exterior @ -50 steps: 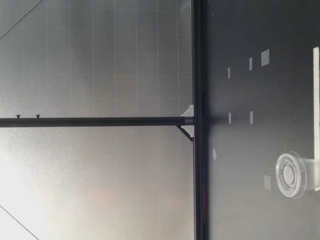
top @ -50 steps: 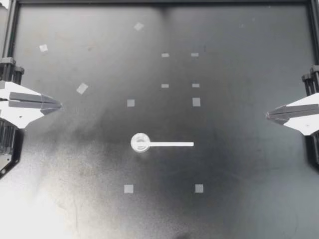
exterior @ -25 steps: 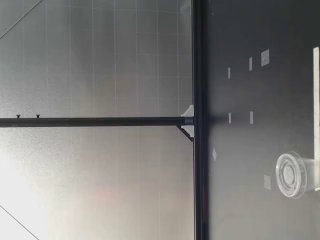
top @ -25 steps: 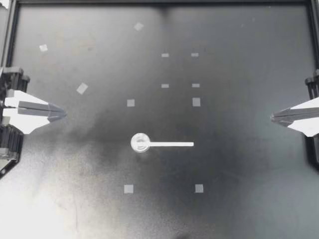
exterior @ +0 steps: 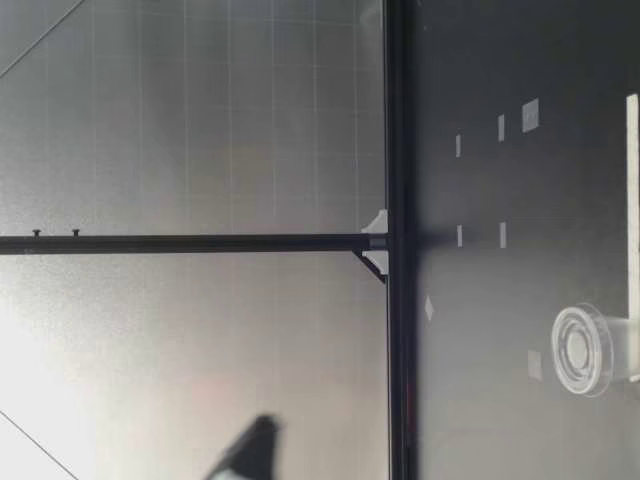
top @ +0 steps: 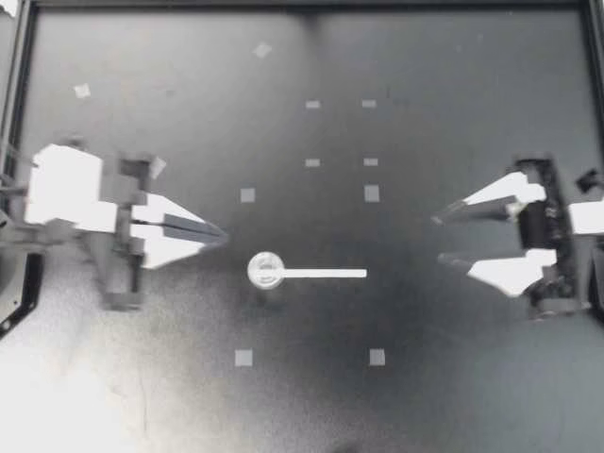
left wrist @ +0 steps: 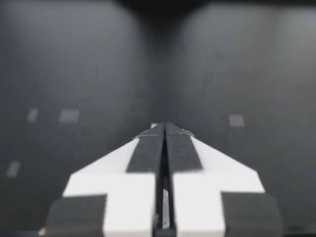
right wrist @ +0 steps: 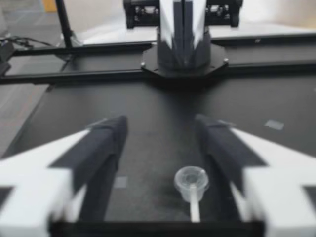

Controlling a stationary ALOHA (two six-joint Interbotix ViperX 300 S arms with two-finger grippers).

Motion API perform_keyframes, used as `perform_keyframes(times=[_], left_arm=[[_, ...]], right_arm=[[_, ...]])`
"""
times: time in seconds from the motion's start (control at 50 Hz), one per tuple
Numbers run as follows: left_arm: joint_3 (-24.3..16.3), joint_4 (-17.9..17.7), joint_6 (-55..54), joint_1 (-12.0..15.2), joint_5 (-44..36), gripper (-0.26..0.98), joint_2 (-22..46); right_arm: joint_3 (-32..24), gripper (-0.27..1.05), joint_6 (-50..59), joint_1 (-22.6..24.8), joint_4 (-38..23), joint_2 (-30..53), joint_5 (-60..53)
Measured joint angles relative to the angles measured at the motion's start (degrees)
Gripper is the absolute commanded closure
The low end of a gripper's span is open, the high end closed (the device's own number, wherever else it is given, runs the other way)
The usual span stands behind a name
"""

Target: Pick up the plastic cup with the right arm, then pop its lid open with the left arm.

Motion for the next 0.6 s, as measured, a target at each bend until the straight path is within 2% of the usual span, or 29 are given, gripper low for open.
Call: perform_keyframes(times=[0.16, 0.32, 0.6], left_arm=[[0.0, 0.0, -2.2, 0.0, -3.7, 0.76, 7.6], [-0.6, 0.0, -2.4, 0.0, -4.9, 0.76, 13.4], [-0.7, 0.0, -2.5, 0.0, -5.0, 0.76, 18.1]], right_arm=[[-0.5, 0.12, 3.4, 0.0, 0.0, 10.5, -7.9], [-3.8, 0.11, 5.6, 0.0, 0.0, 23.0, -13.2], [-11.3, 0.11, 5.6, 0.0, 0.0, 39.0, -13.8]])
